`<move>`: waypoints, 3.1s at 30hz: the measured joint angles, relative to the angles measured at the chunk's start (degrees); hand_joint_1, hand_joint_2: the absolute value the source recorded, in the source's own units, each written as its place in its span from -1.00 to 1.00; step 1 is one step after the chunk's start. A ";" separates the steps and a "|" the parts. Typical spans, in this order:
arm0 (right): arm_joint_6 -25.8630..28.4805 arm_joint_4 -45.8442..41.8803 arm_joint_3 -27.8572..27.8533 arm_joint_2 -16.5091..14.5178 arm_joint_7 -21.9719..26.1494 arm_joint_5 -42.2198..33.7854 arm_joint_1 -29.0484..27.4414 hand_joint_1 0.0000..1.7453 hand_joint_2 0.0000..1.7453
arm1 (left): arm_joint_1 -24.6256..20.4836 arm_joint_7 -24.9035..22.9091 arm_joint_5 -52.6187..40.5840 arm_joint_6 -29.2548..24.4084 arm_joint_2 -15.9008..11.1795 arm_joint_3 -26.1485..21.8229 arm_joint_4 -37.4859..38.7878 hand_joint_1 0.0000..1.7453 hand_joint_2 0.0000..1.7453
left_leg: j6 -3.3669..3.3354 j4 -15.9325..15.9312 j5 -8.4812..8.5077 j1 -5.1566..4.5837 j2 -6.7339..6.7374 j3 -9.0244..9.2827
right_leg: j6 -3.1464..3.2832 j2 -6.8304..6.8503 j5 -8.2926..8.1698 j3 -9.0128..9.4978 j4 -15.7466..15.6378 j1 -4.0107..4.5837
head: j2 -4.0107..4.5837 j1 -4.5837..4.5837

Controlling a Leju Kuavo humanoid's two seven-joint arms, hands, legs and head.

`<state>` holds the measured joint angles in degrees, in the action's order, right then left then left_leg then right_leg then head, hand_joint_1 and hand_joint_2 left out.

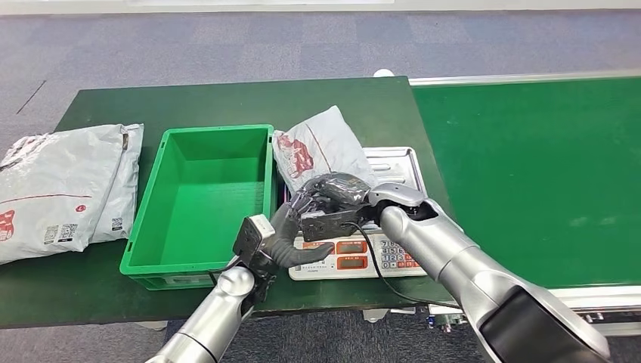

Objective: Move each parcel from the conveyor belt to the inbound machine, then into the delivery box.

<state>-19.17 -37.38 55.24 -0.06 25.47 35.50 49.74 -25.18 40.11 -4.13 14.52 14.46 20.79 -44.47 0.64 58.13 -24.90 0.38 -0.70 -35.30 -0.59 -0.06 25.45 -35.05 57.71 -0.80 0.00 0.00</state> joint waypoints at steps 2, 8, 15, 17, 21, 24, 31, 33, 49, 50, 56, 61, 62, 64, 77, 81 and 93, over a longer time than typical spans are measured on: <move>0.86 0.00 1.52 -0.09 -0.32 -0.15 -0.09 1.00 1.00 | 0.09 0.02 -0.16 0.03 0.13 0.00 -0.01 -1.00 1.00 | 0.00 0.00 0.00 0.00 0.01 0.00 | 0.00 -0.01 -0.01 0.00 0.00 0.00 | 0.00 0.00; 3.39 -0.11 3.57 -0.10 -1.84 -0.69 0.43 1.00 1.00 | 0.52 0.01 -0.67 -0.34 0.14 0.00 -0.55 -1.00 1.00 | 0.00 0.01 0.01 0.00 0.01 0.00 | -0.01 -0.01 -0.02 0.01 0.00 -0.01 | 0.00 0.01; -0.86 -3.52 5.65 1.25 -1.01 -3.89 0.58 1.00 1.00 | 0.99 0.17 -1.88 0.17 0.11 0.00 -1.57 -1.00 1.00 | 0.00 0.01 0.00 0.00 0.01 0.00 | -0.01 -0.01 -0.01 0.00 0.00 -0.01 | 0.00 0.00; -1.90 -4.86 6.55 1.79 -1.01 -4.32 0.58 1.00 1.00 | 1.03 0.19 -1.98 0.19 0.11 -0.01 -1.75 -1.00 1.00 | 0.00 0.01 0.00 0.00 0.01 -0.01 | -0.01 -0.01 -0.01 0.00 0.00 -0.01 | 0.00 0.00; -3.06 -7.46 8.62 2.93 -2.24 -4.69 0.58 1.00 1.00 | 1.47 0.21 -2.25 0.14 0.11 -0.06 -2.20 -1.00 1.00 | 0.00 0.01 0.00 0.00 0.01 -0.01 | -0.01 -0.01 -0.01 0.00 0.00 -0.01 | 0.00 0.00; -3.01 -8.64 9.62 3.29 -3.83 -4.66 0.56 0.30 1.00 | 1.92 0.16 -2.49 -0.05 0.09 -0.10 -2.58 -1.00 1.00 | 0.00 0.00 0.00 0.00 0.01 0.00 | -0.01 -0.02 -0.01 0.00 0.00 -0.01 | 0.00 0.00; -11.36 -12.27 9.77 5.25 -7.16 -12.00 0.62 -1.00 1.00 | 2.59 -0.88 -2.66 -0.26 0.16 -0.17 -3.38 -1.00 1.00 | -0.01 0.02 0.00 -0.01 0.00 0.00 | -0.02 0.00 -0.02 0.01 0.00 -0.01 | 0.00 0.00; -12.08 -13.43 9.74 6.16 -7.34 -13.60 0.59 -1.00 1.00 | 2.56 -1.02 -2.72 -0.38 0.27 -0.17 -3.39 -1.00 1.00 | -0.01 0.02 0.00 -0.01 0.00 0.00 | -0.02 -0.02 -0.02 0.01 0.00 -0.02 | 0.00 0.00; 2.11 -18.77 -1.18 8.96 -5.91 -20.68 -4.72 -1.00 1.00 | 0.28 0.41 -1.63 -1.15 0.31 -0.47 -2.82 -1.00 1.00 | -0.01 0.02 0.00 -0.01 -0.03 0.00 | -0.03 0.04 -0.03 0.04 0.00 -0.01 | 0.00 0.00; 5.43 -19.28 -3.03 9.04 -6.09 -19.60 -5.35 -1.00 1.00 | 0.18 0.43 -1.50 -1.17 0.29 -0.57 -2.84 -1.00 1.00 | -0.01 0.02 0.00 -0.02 -0.03 0.00 | -0.03 0.04 -0.03 0.04 0.00 -0.02 | 0.00 0.01; 17.12 -22.31 -10.63 9.12 -6.15 -12.79 -7.64 -1.00 1.00 | 0.15 0.13 -1.38 -1.17 0.19 -0.84 -2.61 -1.00 1.00 | -0.06 0.03 -0.02 -0.05 -0.03 0.02 | -0.04 0.03 -0.03 0.03 0.00 -0.04 | 0.00 0.00; 31.70 -25.74 -19.84 8.58 -0.77 -7.77 -12.96 -1.00 1.00 | -0.15 0.13 -0.84 -0.32 0.11 -1.07 -2.39 -1.00 1.00 | -0.07 0.02 -0.03 -0.04 -0.12 0.00 | -0.04 0.11 -0.02 0.05 0.00 -0.04 | 0.00 0.00; 32.41 -26.21 -21.53 8.49 0.54 -8.32 -14.08 -1.00 1.00 | -0.27 0.13 -0.68 -0.26 0.11 -1.11 -2.34 -1.00 1.00 | -0.07 0.02 -0.04 -0.05 -0.12 0.00 | -0.04 0.10 -0.02 0.05 0.00 -0.04 | 0.00 0.00; 33.17 -26.99 -24.37 8.31 2.60 -9.60 -16.05 -1.00 1.00 | -0.60 0.13 -0.41 -0.22 0.10 -1.16 -2.20 -1.00 1.00 | -0.07 0.02 -0.04 -0.05 -0.11 0.00 | -0.04 0.09 -0.02 0.05 0.00 -0.05 | 0.00 0.00; 48.38 -36.88 -41.31 7.82 4.43 -12.47 -27.11 -1.00 1.00 | -1.21 0.13 0.05 -1.63 -0.16 -2.13 -1.73 -1.00 1.00 | -0.10 0.03 -0.06 -0.06 -0.15 -0.01 | -0.07 0.16 0.00 0.06 -0.01 -0.06 | 0.00 0.00; 50.12 -40.42 -45.18 7.69 7.12 -15.45 -30.59 -1.00 1.00 | -1.75 0.13 -0.06 -2.34 -0.20 -2.62 -1.69 -1.00 1.00 | -0.12 0.03 -0.09 -0.06 -0.04 0.01 | -0.07 0.07 0.00 0.02 -0.02 -0.06 | 0.00 0.00; 54.99 -50.86 -50.73 4.75 14.60 -25.62 -38.80 -1.00 1.00 | -5.46 -1.31 -4.60 -7.82 -0.13 -3.08 0.54 -1.00 1.00 | -0.11 0.01 -0.08 -0.06 0.05 0.02 | -0.06 -0.01 0.02 0.03 -0.02 -0.06 | 0.00 0.00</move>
<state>35.82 -88.23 4.50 4.69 40.07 9.88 10.94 -30.64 38.80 -8.73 6.71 14.34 17.70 -43.93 0.53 58.14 -24.99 0.32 -0.65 -35.27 -0.65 -0.07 25.46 -35.02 57.69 -0.85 0.00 0.00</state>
